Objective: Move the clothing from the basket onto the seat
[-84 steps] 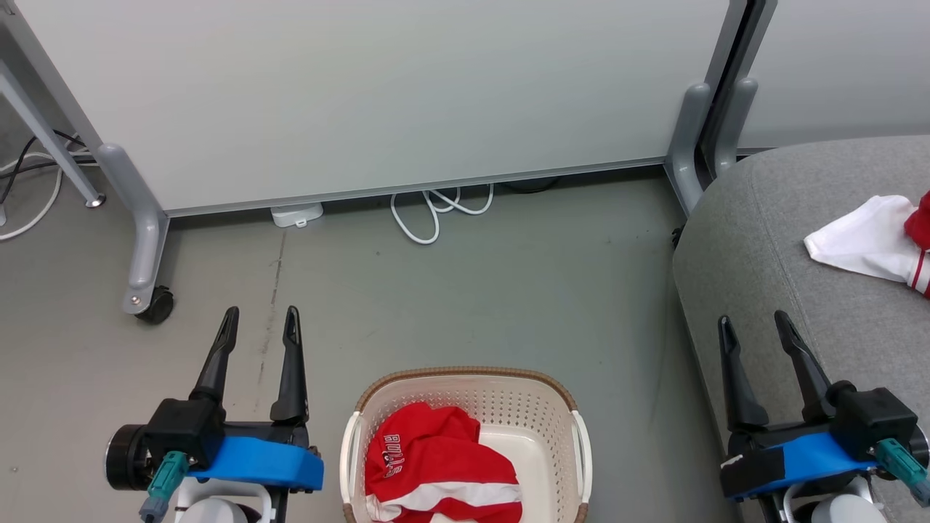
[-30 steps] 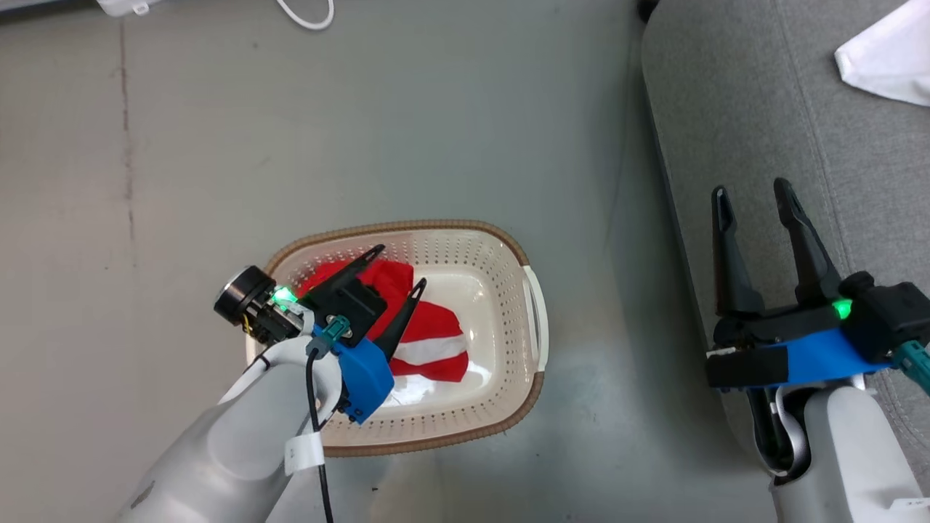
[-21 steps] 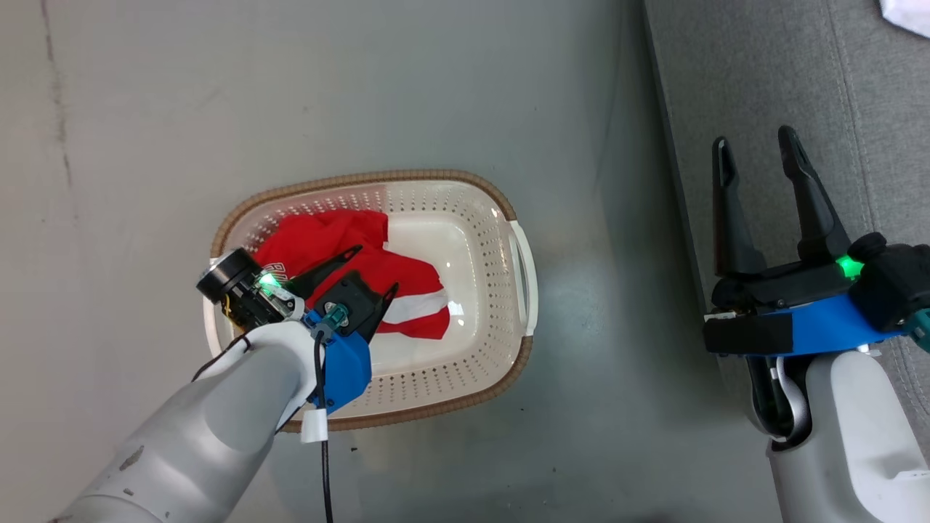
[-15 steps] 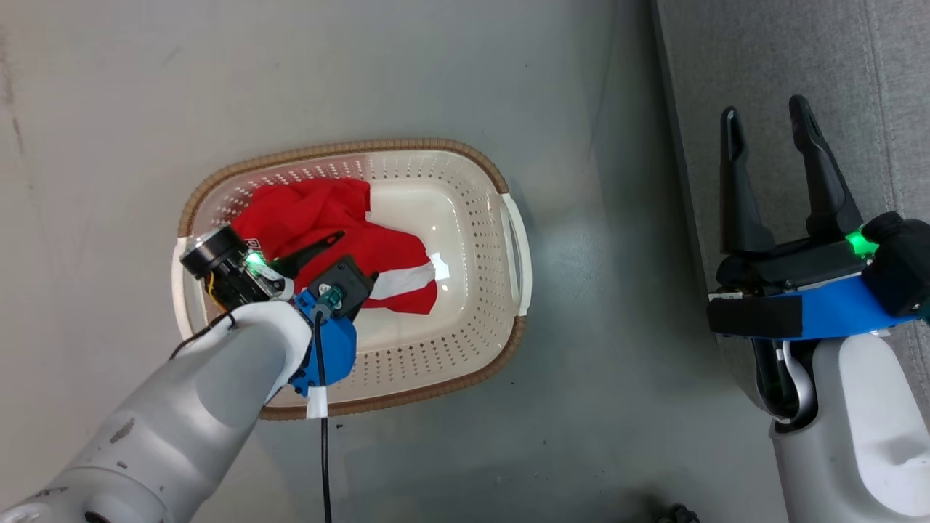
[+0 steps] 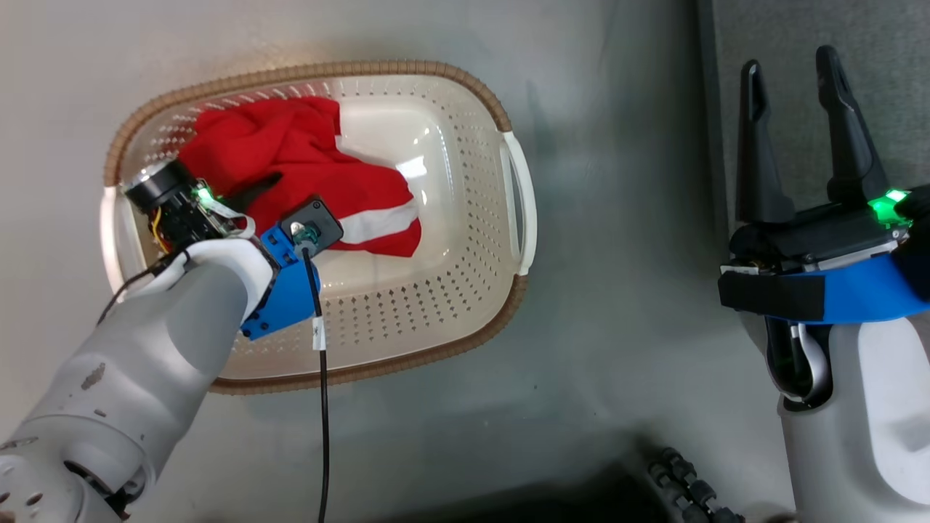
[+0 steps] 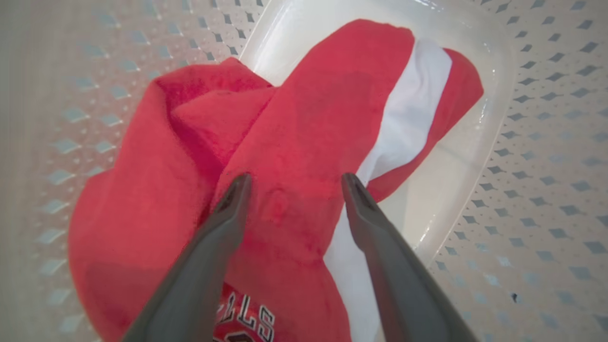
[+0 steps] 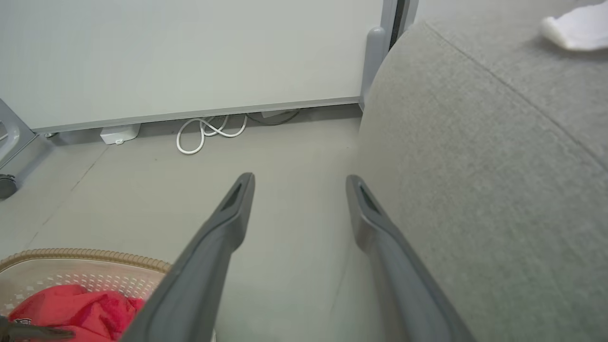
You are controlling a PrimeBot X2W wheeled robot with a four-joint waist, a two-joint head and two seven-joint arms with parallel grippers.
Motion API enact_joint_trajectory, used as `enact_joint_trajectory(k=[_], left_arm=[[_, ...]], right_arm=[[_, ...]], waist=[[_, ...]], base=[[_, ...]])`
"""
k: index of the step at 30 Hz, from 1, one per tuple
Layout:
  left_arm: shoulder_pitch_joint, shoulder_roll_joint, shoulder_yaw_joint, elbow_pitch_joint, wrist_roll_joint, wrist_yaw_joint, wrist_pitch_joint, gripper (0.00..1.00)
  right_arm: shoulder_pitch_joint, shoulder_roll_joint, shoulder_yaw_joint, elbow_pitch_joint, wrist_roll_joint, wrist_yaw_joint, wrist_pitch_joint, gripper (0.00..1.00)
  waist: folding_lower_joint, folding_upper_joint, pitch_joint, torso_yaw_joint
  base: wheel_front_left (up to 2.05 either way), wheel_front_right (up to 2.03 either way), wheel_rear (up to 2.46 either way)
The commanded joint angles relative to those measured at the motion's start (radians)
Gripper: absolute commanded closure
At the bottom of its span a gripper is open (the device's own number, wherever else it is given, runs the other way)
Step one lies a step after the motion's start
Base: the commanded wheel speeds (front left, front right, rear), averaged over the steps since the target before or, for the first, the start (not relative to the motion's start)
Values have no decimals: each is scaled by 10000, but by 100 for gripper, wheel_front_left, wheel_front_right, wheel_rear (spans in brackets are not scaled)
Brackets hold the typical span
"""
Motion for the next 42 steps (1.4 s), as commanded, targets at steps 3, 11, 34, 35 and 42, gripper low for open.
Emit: enact_joint_trajectory(k=[3, 11, 34, 35, 42], left_arm=[[-383, -10, -31, 187, 254, 20, 83, 0], [-766, -37, -34, 462, 468, 20, 368, 0], [-718, -225, -21, 617, 267, 20, 1976, 100], [-726, -228, -24, 618, 261, 20, 2032, 100], [-730, -172, -36, 540, 169, 20, 1922, 100]], right_arm=[[-163, 4, -4, -172, -24, 1, -36, 0], [-105, 4, 0, -539, -23, 1, -36, 0], [31, -13, -196, -856, 14, 0, -34, 0], [17, -13, -185, -861, 22, 0, -36, 0], [-90, -14, -166, -784, 70, -2, -36, 0]], waist=[[-1, 0, 444, -65], [-1, 0, 1002, -209], [-1, 0, 1424, -391], [-1, 0, 1420, -400], [-1, 0, 1305, -431]], base=[[0, 0, 0], [0, 0, 0], [0, 0, 0], [0, 0, 0], [0, 0, 0]])
